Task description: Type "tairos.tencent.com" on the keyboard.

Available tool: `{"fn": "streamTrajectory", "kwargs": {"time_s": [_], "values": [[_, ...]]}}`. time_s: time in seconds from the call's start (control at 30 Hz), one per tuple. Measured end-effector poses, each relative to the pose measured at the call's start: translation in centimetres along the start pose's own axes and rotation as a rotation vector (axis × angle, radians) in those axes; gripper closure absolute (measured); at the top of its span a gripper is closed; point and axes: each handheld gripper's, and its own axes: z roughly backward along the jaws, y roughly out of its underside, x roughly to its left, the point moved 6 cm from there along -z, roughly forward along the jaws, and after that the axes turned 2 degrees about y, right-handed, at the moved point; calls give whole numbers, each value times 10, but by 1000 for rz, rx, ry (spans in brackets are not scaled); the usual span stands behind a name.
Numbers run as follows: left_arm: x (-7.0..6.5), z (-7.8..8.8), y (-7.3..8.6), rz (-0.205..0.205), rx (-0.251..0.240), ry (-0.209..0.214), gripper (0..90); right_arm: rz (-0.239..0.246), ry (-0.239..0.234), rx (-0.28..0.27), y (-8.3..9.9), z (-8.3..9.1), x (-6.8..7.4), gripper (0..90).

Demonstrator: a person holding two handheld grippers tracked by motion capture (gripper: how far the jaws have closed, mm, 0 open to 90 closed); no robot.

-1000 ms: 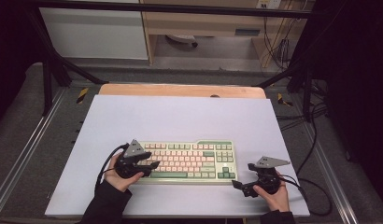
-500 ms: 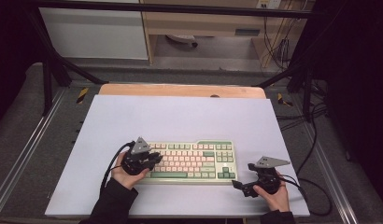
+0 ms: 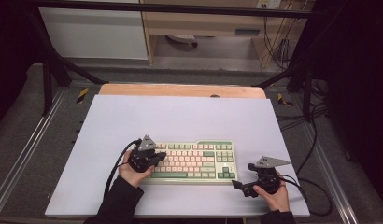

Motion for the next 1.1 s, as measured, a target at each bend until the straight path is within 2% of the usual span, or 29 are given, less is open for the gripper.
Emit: {"fn": "streamTrajectory", "kwargs": {"time_s": [0.3,0.63,1.1], "values": [[0,-9,3,-7,15,2,897,-4,-1,-1,0,0,1,3],[1,-14,6,-7,8,-5,898,-6,0,2,0,0,1,3],[-1,-2,4,-7,-10,15,898,3,3,8,1,-1,0,3]]}}
